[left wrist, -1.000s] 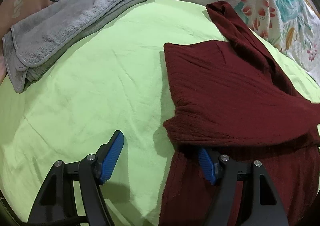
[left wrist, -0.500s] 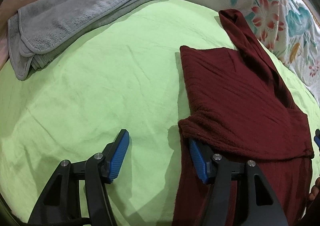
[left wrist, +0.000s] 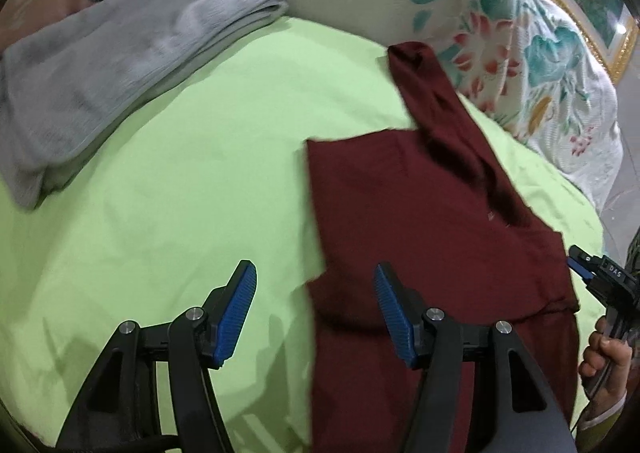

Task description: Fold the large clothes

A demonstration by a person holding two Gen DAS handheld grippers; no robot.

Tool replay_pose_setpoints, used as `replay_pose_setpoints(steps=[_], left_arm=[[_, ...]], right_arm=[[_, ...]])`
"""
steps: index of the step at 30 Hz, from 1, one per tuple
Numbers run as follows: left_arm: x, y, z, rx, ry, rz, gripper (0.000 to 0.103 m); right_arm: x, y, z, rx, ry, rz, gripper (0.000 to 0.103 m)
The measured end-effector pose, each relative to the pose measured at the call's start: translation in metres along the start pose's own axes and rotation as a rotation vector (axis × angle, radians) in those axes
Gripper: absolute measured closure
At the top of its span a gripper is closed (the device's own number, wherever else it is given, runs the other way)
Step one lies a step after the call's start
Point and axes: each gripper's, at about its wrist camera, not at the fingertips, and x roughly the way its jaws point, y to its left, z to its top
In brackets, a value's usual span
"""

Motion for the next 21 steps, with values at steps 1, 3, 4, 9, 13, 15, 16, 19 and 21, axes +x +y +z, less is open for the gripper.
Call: replay_pose_setpoints(steps=[1,3,4,9,13,15,16,19,21], left_arm=[[0.004,-0.007,0.007,0.009,0.002,-0.012,0.041],[0.012,-0.022,0.022,0.035,0.0,-0.026,0.04],[0.017,-0.029,0.03,0.047,-0.004,-0.026,0.039],[0.05,-0.056,0.078,0.086,-0.004,-0.029,0.037],[0.087,-0.068,0.117,0.095,0.009,-0.018,0.037],[0.106,-0.073,0.136,0.105,0.015,-0.011,0.037],[0.119,-0.075,0.149,0.109,0.023,-0.016,0.037],[0.153,-0.078,0.181,0.106,0.049,-0.04,0.037],[0.172,-0.081,0.199,0.11,0.055,-0.05,0.037]], right_arm=[[0.003,0.005,0.003,-0.009,-0.002,0.013,0.067],[0.012,0.019,0.017,-0.039,-0.008,0.042,0.067],[0.016,0.025,0.021,-0.05,-0.01,0.051,0.067],[0.054,0.058,0.062,-0.113,-0.006,0.105,0.059],[0.094,0.074,0.096,-0.151,-0.016,0.117,0.049],[0.125,0.084,0.116,-0.171,0.012,0.12,0.048],[0.135,0.087,0.121,-0.178,0.024,0.121,0.047],[0.172,0.099,0.144,-0.223,0.056,0.105,0.044],[0.193,0.104,0.157,-0.233,0.068,0.126,0.04]])
